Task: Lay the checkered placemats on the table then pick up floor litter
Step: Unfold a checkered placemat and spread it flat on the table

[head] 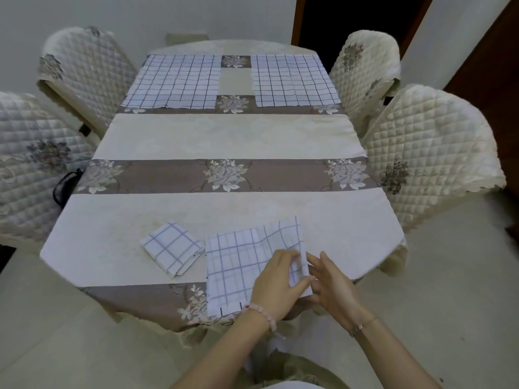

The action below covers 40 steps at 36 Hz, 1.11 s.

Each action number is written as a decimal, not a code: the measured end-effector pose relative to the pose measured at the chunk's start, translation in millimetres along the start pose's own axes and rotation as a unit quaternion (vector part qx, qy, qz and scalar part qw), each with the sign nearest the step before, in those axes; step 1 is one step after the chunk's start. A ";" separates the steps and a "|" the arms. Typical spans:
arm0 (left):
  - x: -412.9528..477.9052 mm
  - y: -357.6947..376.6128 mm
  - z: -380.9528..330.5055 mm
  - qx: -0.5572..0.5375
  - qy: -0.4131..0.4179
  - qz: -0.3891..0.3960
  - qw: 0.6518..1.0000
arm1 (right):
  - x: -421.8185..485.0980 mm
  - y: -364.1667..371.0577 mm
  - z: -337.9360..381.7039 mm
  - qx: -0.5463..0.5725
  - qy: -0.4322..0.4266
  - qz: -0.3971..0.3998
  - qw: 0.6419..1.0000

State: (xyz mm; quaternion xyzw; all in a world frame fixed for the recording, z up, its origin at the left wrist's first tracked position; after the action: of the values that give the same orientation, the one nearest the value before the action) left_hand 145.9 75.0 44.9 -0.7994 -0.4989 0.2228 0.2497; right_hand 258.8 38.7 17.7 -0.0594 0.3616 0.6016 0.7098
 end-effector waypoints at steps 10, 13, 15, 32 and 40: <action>3.0 -14.6 10.2 -0.130 -0.052 -0.035 0.990 | -6.3 9.5 3.7 -0.042 -0.029 0.031 0.998; 5.0 -20.6 17.3 -0.190 -0.083 -0.053 0.977 | -4.5 5.1 3.6 -0.117 -0.047 -0.017 0.992; 6.6 -28.0 21.2 -0.230 -0.093 -0.071 0.966 | -2.2 1.6 6.1 -0.139 -0.051 -0.046 0.988; 10.4 -204.1 86.4 -0.190 -0.090 -0.333 0.919 | 16.3 -37.8 102.9 -0.168 -0.128 -0.061 0.976; 15.2 -222.3 88.9 -0.148 -0.083 -0.391 0.905 | 33.4 -20.9 147.3 -0.224 -0.211 -0.084 0.948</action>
State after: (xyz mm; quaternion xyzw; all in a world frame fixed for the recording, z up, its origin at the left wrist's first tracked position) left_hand -54.3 188.5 112.5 -0.5466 -0.8176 0.0966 0.1527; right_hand 343.1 136.7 98.6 -0.1189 0.0534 0.6044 0.7859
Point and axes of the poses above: each hand's wrist, its own x-axis towards the middle knuckle, its own y-axis out of the palm, z = x × y, the point moved 6 cm from there along x, towards the middle knuckle, and after that the axes turned 1 degree about x, right-handed, at the moved point
